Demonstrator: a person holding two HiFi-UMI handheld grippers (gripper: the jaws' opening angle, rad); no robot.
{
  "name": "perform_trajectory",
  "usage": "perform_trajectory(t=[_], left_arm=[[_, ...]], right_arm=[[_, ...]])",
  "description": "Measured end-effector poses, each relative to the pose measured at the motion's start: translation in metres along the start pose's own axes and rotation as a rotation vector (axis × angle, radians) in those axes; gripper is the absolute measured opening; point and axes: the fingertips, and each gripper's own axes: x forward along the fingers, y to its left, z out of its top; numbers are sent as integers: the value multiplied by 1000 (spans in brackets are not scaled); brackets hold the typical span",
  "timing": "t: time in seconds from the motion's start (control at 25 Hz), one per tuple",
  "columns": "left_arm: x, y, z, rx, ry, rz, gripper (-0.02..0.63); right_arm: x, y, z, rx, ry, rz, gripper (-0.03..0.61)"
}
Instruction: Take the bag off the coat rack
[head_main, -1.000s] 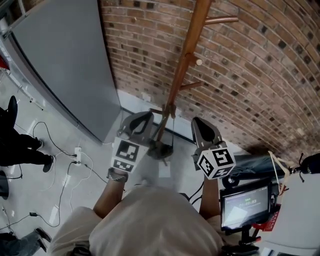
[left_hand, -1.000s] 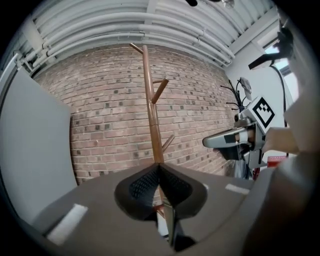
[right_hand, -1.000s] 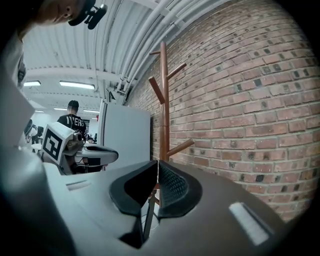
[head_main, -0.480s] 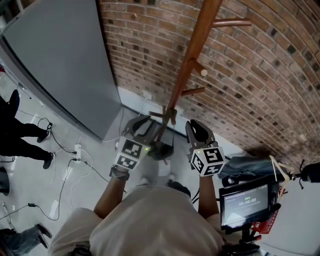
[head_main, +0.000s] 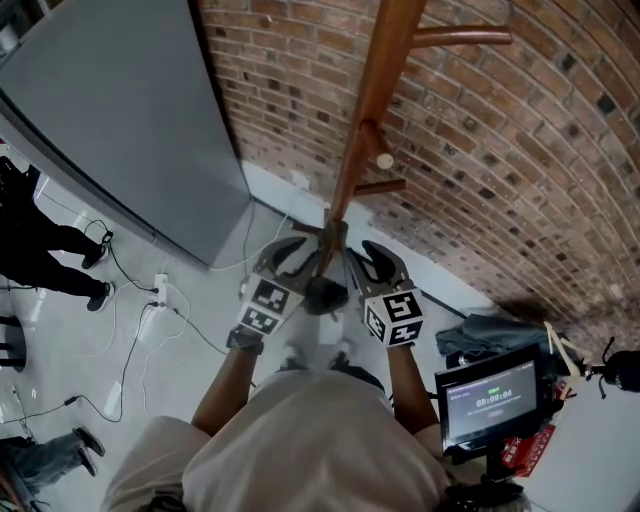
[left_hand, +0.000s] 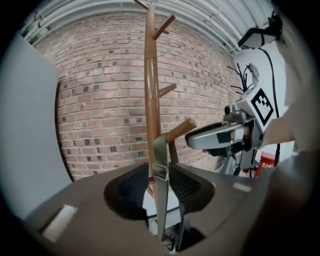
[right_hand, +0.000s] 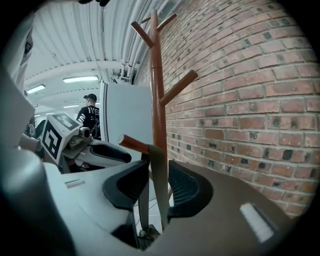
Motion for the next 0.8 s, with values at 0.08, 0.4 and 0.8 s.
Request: perform_trajectory(t=[0.08,0.4,0.8], left_arm=[[8,-2,-12,-6,25,-13,130],[34,-14,-55,-54,81,-43,153],[50,-19,-64,-114,57,-53,105]], right_arm=[[8,3,-4,3,16,25,134],[35,9,-20,-25,87,52,155],[46,8,-31,-34,132,48,92]])
